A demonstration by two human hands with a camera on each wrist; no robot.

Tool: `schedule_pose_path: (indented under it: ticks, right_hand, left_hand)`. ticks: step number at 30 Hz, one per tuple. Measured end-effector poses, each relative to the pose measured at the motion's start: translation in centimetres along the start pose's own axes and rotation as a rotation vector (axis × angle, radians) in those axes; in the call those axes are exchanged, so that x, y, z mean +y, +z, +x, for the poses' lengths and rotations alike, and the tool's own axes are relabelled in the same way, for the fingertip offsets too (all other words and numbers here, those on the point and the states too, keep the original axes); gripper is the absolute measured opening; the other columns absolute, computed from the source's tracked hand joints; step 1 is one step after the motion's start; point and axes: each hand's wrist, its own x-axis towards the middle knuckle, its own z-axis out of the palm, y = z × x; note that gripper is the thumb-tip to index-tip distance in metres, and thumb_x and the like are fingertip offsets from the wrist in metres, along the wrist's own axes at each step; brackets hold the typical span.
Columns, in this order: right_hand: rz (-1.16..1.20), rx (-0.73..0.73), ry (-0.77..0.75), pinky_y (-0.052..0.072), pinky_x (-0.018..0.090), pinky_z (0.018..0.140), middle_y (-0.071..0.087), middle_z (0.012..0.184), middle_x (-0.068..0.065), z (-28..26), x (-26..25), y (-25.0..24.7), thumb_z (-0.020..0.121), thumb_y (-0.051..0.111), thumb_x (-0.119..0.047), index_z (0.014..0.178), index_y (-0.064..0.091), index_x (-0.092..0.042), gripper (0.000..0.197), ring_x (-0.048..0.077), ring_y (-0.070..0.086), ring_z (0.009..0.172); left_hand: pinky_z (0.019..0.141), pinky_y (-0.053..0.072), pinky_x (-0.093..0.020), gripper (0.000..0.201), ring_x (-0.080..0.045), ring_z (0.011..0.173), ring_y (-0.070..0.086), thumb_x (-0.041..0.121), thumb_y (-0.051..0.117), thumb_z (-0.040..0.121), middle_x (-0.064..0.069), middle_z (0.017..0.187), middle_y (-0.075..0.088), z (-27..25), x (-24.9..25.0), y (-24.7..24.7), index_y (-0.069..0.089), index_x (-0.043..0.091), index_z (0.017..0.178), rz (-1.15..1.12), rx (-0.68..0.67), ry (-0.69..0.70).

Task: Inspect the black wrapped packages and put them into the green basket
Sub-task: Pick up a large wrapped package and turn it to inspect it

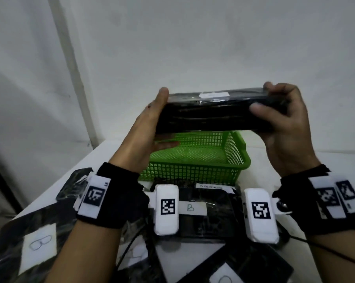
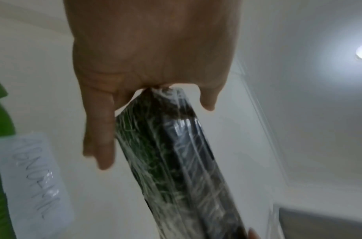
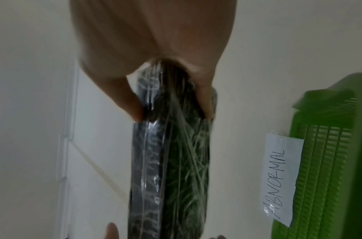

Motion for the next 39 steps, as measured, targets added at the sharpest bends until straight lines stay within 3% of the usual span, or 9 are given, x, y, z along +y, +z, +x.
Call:
schedule_pose_path:
  ticks: [4,8,13,21,26,29,32,35,39]
  right_hand:
    - [0.155,-0.013,0.034,0.052,0.03,0.074,0.06,0.1,-0.002,-0.1,0.0,0.2,0.088,0.072,-0.03,0.084,0.048,-0.023,0.025,0.013,0.06,0.089]
    - [-0.12,-0.016,0.109,0.058,0.032,0.078,0.067,0.114,0.001,0.1,0.5,0.1,0.093,0.067,-0.012,0.136,0.034,-0.027,0.055,0.016,0.067,0.098]
    - [-0.232,0.005,0.181,0.057,0.043,0.093,0.07,0.11,-0.002,-0.3,0.7,0.7,0.086,0.072,-0.004,0.143,0.039,-0.017,0.068,0.019,0.071,0.103]
    - [-0.267,0.006,0.055,0.057,0.02,0.074,0.068,0.117,0.005,-0.5,-0.6,0.7,0.082,0.076,-0.003,0.132,0.038,-0.021,0.065,0.007,0.072,0.092]
    - [-0.161,0.027,0.017,0.056,0.024,0.075,0.073,0.102,-0.005,0.1,-1.2,-0.3,0.074,0.08,-0.022,0.129,0.042,-0.018,0.066,0.009,0.072,0.09]
    - [0.002,-0.016,0.037,0.057,0.026,0.073,0.076,0.097,-0.006,0.4,-1.7,-1.2,0.058,0.085,-0.026,0.124,0.049,-0.015,0.076,0.013,0.072,0.089]
    - [-0.015,-0.037,0.024,0.056,0.025,0.074,0.073,0.101,-0.005,0.4,-1.6,-1.4,0.073,0.083,-0.015,0.118,0.052,-0.016,0.054,0.011,0.071,0.091]
    - [-0.365,0.027,0.013,0.054,0.031,0.083,0.071,0.111,-0.008,0.2,-0.8,-1.3,0.092,0.069,-0.023,0.124,0.058,-0.018,0.034,0.01,0.068,0.1]
    - [-0.822,0.073,-0.082,0.04,0.044,0.114,0.042,0.155,-0.009,-0.8,-1.2,-0.8,0.09,0.069,-0.045,0.153,0.036,-0.029,0.073,0.015,0.045,0.139]
  left_hand:
    - [0.068,0.062,-0.037,0.021,-0.017,0.087,0.073,0.031,0.057,0.096,-0.004,0.104,0.07,0.3,-0.2,-0.6,0.061,0.014,0.107,-0.206,-0.002,-0.065]
    - [0.068,0.062,-0.039,0.024,-0.023,0.096,0.065,0.01,0.058,0.091,-0.007,0.109,0.063,0.9,-0.8,-1.5,0.05,0.017,0.113,-0.281,0.028,0.011]
    - [0.068,0.059,-0.04,0.077,-0.023,0.095,0.072,0.024,0.076,0.069,-0.005,0.121,0.068,0.8,-0.9,-1.6,0.044,0.023,0.139,-0.166,0.012,0.103]
    - [0.071,0.06,-0.034,0.058,-0.022,0.095,0.072,0.025,0.079,0.076,-0.008,0.113,0.072,0.6,-0.6,-2.0,0.056,0.012,0.127,-0.176,-0.016,0.06]
    - [0.087,0.058,-0.051,0.063,-0.036,0.117,0.065,0.05,0.043,0.094,-0.016,0.133,0.064,-0.3,0.5,-2.4,0.046,0.012,0.144,-0.449,-0.237,0.008]
    - [0.09,0.058,-0.05,0.065,-0.04,0.117,0.063,0.053,0.041,0.093,-0.02,0.136,0.06,-0.8,0.0,-2.5,0.051,0.012,0.142,-0.599,-0.398,-0.065]
    - [0.086,0.059,-0.051,0.083,-0.055,0.117,0.058,0.073,0.023,0.092,-0.025,0.137,0.058,-1.0,-0.6,-1.5,0.061,0.013,0.134,-0.542,-0.569,-0.156]
    - [0.088,0.059,-0.048,0.083,-0.056,0.117,0.057,0.071,0.037,0.087,-0.029,0.14,0.053,-1.4,0.0,-0.4,0.055,0.009,0.14,-0.637,-0.576,-0.167]
    - [0.101,0.05,-0.052,0.067,-0.037,0.127,0.057,0.059,0.042,0.091,-0.016,0.138,0.06,-1.7,0.6,1.1,0.056,0.013,0.137,-0.44,-0.424,-0.083]
